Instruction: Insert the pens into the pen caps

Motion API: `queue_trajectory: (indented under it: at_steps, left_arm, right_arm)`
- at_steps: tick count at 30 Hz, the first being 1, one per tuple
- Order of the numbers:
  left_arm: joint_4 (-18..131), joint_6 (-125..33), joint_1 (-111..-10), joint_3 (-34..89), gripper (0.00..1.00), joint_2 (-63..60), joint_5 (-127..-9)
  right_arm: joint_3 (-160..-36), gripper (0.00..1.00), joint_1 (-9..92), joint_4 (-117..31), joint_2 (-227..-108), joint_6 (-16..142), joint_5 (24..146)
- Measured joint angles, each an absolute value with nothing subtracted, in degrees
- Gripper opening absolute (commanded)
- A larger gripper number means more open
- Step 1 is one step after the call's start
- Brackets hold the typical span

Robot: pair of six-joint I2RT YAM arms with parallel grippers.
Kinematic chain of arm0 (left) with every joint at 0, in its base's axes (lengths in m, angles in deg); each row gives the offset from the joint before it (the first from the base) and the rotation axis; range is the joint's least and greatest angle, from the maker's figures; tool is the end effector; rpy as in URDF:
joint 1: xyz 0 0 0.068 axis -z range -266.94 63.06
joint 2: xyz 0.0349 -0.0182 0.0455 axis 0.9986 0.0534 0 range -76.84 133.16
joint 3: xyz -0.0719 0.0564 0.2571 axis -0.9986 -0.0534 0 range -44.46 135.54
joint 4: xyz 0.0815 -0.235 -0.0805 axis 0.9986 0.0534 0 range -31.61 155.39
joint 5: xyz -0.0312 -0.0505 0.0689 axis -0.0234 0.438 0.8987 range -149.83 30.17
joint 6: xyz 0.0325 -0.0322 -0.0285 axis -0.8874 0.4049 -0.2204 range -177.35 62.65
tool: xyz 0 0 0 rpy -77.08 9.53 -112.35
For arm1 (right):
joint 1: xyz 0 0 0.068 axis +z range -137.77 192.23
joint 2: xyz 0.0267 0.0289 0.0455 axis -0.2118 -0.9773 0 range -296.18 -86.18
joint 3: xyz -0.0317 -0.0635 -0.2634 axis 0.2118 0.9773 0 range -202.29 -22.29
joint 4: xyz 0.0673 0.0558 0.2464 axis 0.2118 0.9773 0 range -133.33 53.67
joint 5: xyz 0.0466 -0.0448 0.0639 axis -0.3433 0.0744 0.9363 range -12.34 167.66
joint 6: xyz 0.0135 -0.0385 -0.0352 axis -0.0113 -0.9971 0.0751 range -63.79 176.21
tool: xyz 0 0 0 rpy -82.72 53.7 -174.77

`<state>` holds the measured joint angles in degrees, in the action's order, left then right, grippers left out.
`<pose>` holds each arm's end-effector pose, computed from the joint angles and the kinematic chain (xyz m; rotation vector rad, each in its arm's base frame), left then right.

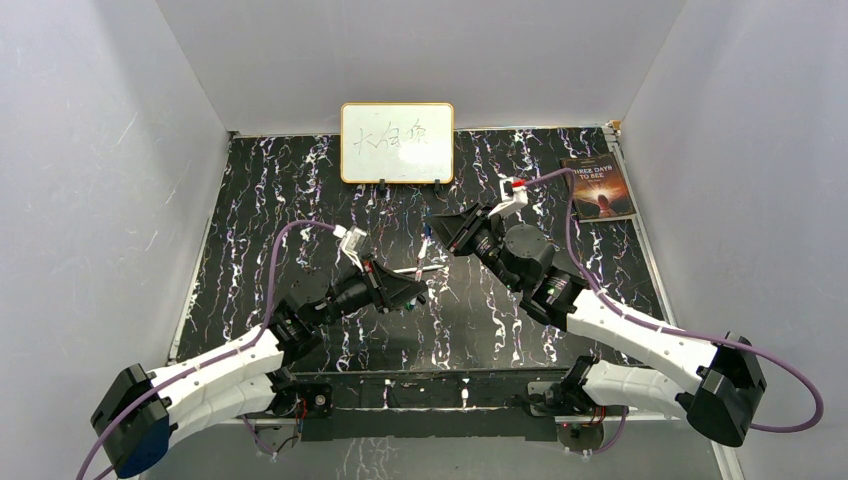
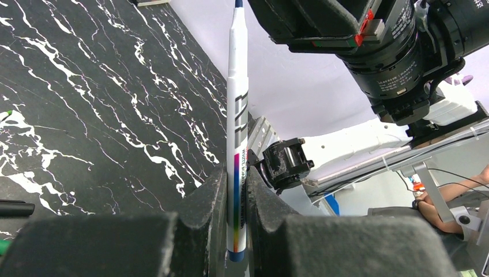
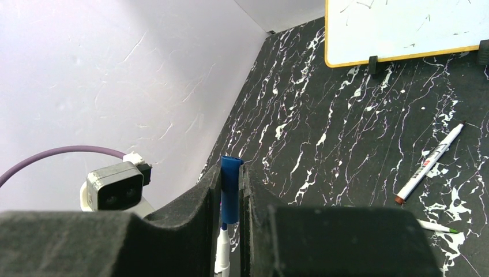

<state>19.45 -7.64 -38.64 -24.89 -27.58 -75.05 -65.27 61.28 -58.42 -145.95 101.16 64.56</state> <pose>0.1242 -0.1534 0.2618 0.2320 1.6044 -1.5621 0.1683 0.1817 0.3250 0.1285 1.7061 1.0743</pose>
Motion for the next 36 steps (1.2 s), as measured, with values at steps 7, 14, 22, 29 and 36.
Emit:
queue_trajectory:
  at_steps: [7,14,22,29,36]
  left_arm:
    - [19.89,-8.01,-38.47,-24.54,0.0,-27.65,-74.63]
    - [19.89,-8.36,-38.45,-24.45,0.0,-27.65,-74.15]
    - [19.89,-9.19,-38.43,-23.53,0.0,-26.93,-73.52]
    - [20.48,-10.63,-38.43,-20.93,0.0,-24.81,-71.84]
    - [20.0,-11.53,-38.32,-19.69,0.0,-23.65,-70.5]
  right_arm:
    - [-65.27,0.0,61.28,-58.64,-145.91,101.36,64.82]
    - [-65.27,0.0,61.26,-58.6,-145.82,101.55,65.76]
    - [-65.22,0.0,61.2,-59.01,-145.73,101.84,66.76]
    - [-64.59,0.0,61.09,-58.88,-144.4,102.43,67.09]
    - [-63.67,0.0,61.09,-58.45,-142.89,102.6,67.11]
